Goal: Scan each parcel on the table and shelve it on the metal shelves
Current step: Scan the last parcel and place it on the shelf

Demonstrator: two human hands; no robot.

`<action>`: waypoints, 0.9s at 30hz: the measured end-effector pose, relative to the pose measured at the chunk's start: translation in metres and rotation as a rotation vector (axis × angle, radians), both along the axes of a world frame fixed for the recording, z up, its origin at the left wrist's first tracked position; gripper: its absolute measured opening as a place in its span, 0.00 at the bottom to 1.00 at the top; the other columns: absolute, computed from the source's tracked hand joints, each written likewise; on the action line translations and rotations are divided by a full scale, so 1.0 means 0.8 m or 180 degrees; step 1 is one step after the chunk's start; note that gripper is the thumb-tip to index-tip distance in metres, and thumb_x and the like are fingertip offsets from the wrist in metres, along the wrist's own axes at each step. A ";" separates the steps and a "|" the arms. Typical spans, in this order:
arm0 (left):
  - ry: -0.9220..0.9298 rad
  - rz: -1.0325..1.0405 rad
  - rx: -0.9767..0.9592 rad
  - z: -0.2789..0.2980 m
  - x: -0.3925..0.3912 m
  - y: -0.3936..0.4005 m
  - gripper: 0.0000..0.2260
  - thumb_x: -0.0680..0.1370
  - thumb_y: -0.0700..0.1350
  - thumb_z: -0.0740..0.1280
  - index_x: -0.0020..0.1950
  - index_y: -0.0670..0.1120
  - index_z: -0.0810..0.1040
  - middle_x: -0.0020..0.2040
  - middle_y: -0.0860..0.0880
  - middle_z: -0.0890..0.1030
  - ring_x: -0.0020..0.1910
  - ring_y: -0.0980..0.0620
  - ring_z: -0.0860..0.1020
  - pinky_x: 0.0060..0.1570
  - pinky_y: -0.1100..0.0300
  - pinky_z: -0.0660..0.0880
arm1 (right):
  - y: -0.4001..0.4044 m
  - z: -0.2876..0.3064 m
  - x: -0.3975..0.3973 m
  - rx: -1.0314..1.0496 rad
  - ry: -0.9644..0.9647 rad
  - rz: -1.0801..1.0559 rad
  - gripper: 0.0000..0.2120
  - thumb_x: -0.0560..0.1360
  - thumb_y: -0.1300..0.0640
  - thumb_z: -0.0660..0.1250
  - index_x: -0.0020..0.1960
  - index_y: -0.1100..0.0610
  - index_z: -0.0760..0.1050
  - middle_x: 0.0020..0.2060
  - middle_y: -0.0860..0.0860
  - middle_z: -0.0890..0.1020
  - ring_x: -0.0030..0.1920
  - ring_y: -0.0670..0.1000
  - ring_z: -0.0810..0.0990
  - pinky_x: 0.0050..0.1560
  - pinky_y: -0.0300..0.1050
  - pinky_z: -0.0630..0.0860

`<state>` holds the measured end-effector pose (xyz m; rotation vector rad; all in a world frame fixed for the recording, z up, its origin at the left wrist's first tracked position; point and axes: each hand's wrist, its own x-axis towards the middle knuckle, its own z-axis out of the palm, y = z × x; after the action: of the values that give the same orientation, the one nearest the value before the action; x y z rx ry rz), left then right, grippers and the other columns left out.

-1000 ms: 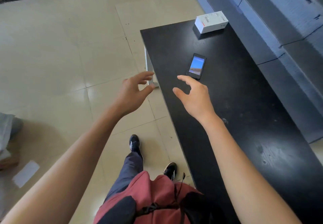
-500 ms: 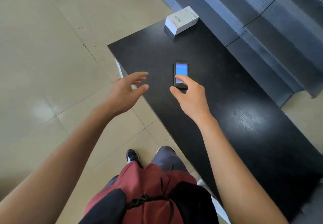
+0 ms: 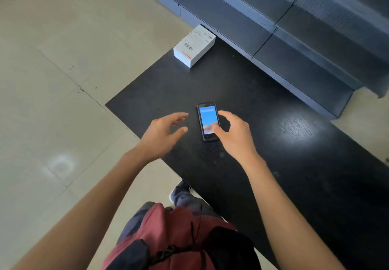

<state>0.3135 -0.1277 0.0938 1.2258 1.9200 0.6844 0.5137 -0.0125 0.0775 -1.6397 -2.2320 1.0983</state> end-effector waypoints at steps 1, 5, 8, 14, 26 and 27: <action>0.0000 0.0010 -0.0005 -0.004 -0.003 0.008 0.19 0.83 0.49 0.67 0.74 0.52 0.74 0.68 0.53 0.79 0.67 0.55 0.76 0.66 0.51 0.76 | 0.008 -0.008 -0.004 0.0048 -0.0111 0.0036 0.21 0.79 0.51 0.68 0.72 0.51 0.73 0.70 0.47 0.77 0.70 0.52 0.71 0.67 0.50 0.67; -0.0108 -0.0021 -0.0163 -0.022 -0.010 0.027 0.19 0.83 0.48 0.67 0.74 0.51 0.75 0.67 0.52 0.80 0.66 0.57 0.76 0.67 0.55 0.74 | 0.028 -0.041 -0.021 0.0080 -0.0586 0.0140 0.20 0.80 0.50 0.65 0.71 0.50 0.73 0.66 0.47 0.79 0.68 0.53 0.72 0.67 0.57 0.64; -0.0228 -0.0142 -0.0312 -0.040 -0.013 0.039 0.18 0.82 0.47 0.68 0.73 0.50 0.75 0.67 0.52 0.80 0.65 0.59 0.76 0.65 0.62 0.72 | 0.030 -0.069 -0.029 -0.0127 -0.0696 -0.0067 0.22 0.80 0.51 0.66 0.72 0.51 0.72 0.69 0.48 0.76 0.69 0.54 0.70 0.67 0.58 0.65; -0.0268 -0.0235 -0.0362 -0.074 -0.038 0.081 0.17 0.82 0.48 0.68 0.71 0.52 0.76 0.63 0.54 0.81 0.61 0.60 0.77 0.64 0.64 0.72 | 0.032 -0.120 -0.046 -0.0294 -0.0979 -0.0399 0.32 0.76 0.47 0.70 0.76 0.55 0.65 0.71 0.53 0.70 0.69 0.57 0.70 0.63 0.60 0.72; -0.0208 -0.0720 -0.0323 -0.120 -0.137 0.191 0.19 0.81 0.47 0.70 0.72 0.52 0.76 0.66 0.53 0.80 0.65 0.53 0.78 0.69 0.54 0.73 | 0.036 -0.162 -0.108 -0.0573 -0.1556 -0.0976 0.45 0.72 0.44 0.76 0.79 0.55 0.55 0.72 0.56 0.64 0.71 0.59 0.66 0.62 0.64 0.73; -0.0188 -0.0742 -0.0280 -0.123 -0.144 0.201 0.19 0.80 0.47 0.70 0.72 0.52 0.76 0.66 0.52 0.80 0.65 0.53 0.77 0.69 0.55 0.72 | 0.039 -0.164 -0.111 -0.0597 -0.1601 -0.1004 0.46 0.72 0.44 0.77 0.79 0.55 0.55 0.72 0.56 0.64 0.71 0.58 0.66 0.63 0.64 0.73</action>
<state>0.1981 0.0332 -0.0044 1.3323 1.7066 0.5031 0.4250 0.0185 -0.0537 -2.4758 -2.0567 0.9089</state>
